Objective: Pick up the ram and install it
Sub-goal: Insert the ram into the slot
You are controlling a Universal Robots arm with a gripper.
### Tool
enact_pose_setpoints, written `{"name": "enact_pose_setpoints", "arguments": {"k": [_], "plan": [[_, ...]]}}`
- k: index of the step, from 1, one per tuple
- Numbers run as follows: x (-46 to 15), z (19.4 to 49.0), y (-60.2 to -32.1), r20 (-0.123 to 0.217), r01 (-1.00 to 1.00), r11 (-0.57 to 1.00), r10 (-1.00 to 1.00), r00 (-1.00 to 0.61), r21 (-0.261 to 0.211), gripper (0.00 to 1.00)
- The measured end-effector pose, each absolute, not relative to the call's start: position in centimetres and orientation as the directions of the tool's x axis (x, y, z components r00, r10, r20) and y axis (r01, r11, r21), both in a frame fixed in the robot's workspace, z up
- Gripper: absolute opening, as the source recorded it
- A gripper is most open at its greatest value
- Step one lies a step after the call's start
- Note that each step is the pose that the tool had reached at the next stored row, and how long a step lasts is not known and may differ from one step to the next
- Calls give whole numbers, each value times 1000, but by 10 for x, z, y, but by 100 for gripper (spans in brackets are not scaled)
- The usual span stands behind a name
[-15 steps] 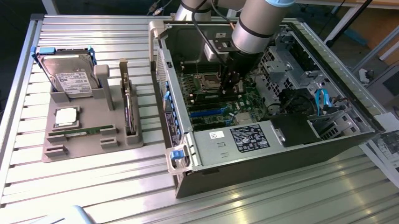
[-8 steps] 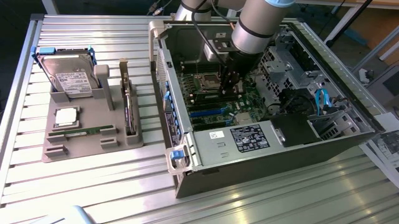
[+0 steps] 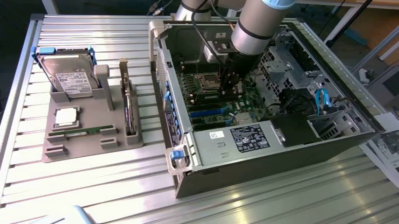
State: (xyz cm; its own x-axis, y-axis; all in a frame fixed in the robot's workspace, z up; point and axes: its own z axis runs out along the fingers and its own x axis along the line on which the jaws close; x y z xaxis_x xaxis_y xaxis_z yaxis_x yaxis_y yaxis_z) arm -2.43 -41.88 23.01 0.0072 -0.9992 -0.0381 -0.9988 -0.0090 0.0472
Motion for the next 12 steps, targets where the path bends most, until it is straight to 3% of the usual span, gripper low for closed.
{"name": "enact_pose_setpoints", "arguments": {"k": [12], "plan": [[-21, 228, -419, -39, -999, -9, -999, 7, 47, 14]]}}
